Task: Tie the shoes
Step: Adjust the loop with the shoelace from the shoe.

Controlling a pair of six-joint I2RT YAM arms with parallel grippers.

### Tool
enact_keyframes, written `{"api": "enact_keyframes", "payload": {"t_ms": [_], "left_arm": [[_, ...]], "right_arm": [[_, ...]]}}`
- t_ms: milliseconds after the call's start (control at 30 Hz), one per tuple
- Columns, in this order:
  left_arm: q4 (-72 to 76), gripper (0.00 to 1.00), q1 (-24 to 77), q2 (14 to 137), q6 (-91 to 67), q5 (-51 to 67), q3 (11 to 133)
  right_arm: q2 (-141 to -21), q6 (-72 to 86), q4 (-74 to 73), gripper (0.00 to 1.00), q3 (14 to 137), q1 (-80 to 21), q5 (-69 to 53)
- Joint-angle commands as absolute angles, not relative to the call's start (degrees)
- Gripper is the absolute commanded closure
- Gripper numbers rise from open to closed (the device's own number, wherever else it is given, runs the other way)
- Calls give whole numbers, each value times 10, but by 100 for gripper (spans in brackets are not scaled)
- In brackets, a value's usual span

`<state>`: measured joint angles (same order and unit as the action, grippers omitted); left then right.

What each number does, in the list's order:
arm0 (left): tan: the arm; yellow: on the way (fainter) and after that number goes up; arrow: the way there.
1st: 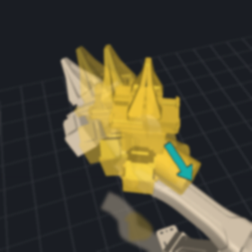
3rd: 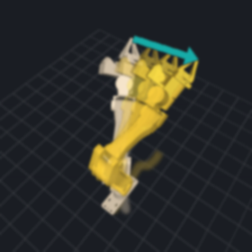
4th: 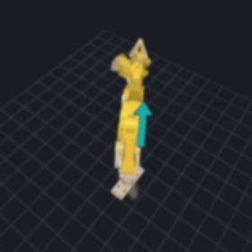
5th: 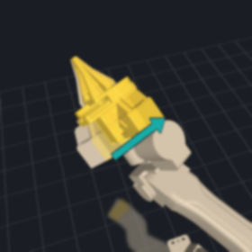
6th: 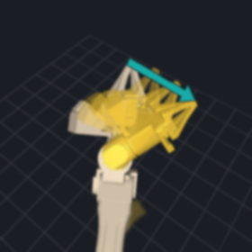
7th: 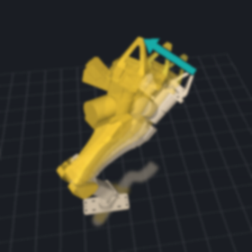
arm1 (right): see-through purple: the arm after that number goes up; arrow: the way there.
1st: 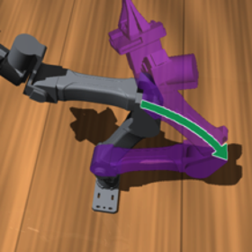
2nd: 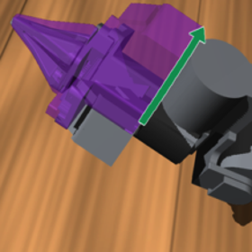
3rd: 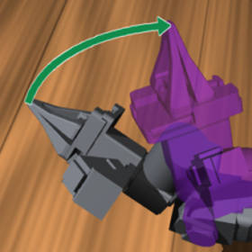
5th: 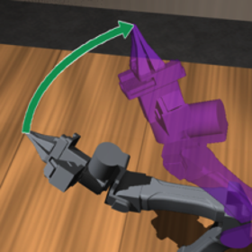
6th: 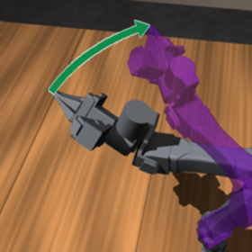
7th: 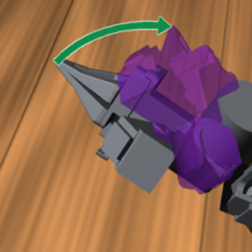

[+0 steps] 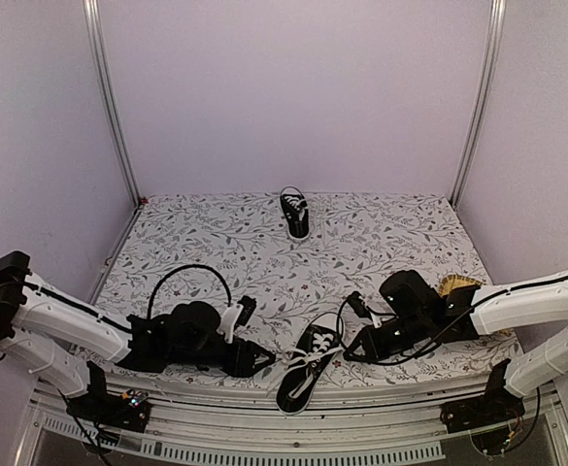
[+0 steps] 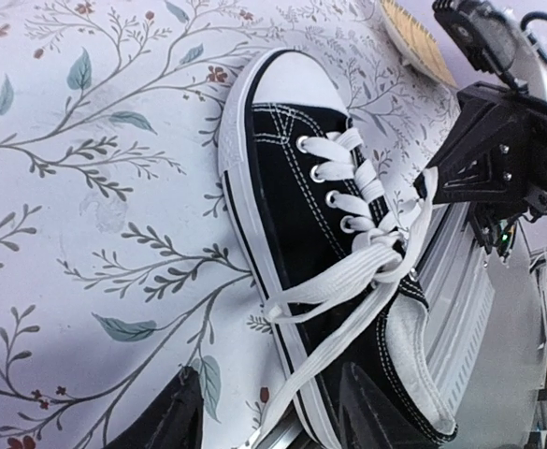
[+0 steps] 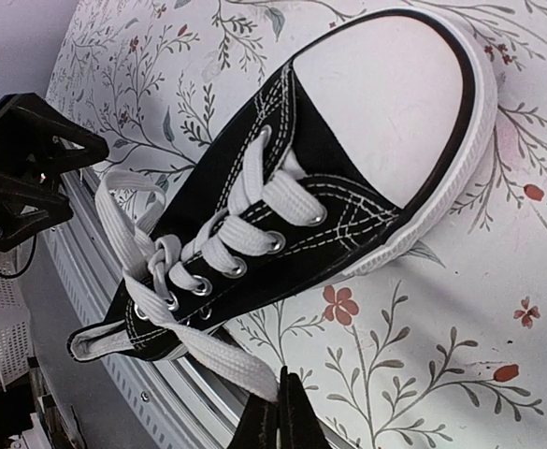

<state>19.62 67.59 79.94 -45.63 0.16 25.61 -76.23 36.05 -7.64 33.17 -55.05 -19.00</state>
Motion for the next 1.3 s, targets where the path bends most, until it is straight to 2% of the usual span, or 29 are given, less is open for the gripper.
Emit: {"api": "enact_keyframes", "payload": {"t_ms": [0,333,800,1267], "left_arm": [[298,51,658,828,-432,19,236],[418,56,644,916,-426,65,238],[508,61,628,991,-431,118,245],[543,78,623,1028,-444,154,258]], "right_arm": [[-754,362,-64,98,329,-546,-191],[-755,368,-64,98,329,-545,-194],[-756,374,-66,98,329,-543,-196],[-754,372,-71,98,329,-538,-196]]}}
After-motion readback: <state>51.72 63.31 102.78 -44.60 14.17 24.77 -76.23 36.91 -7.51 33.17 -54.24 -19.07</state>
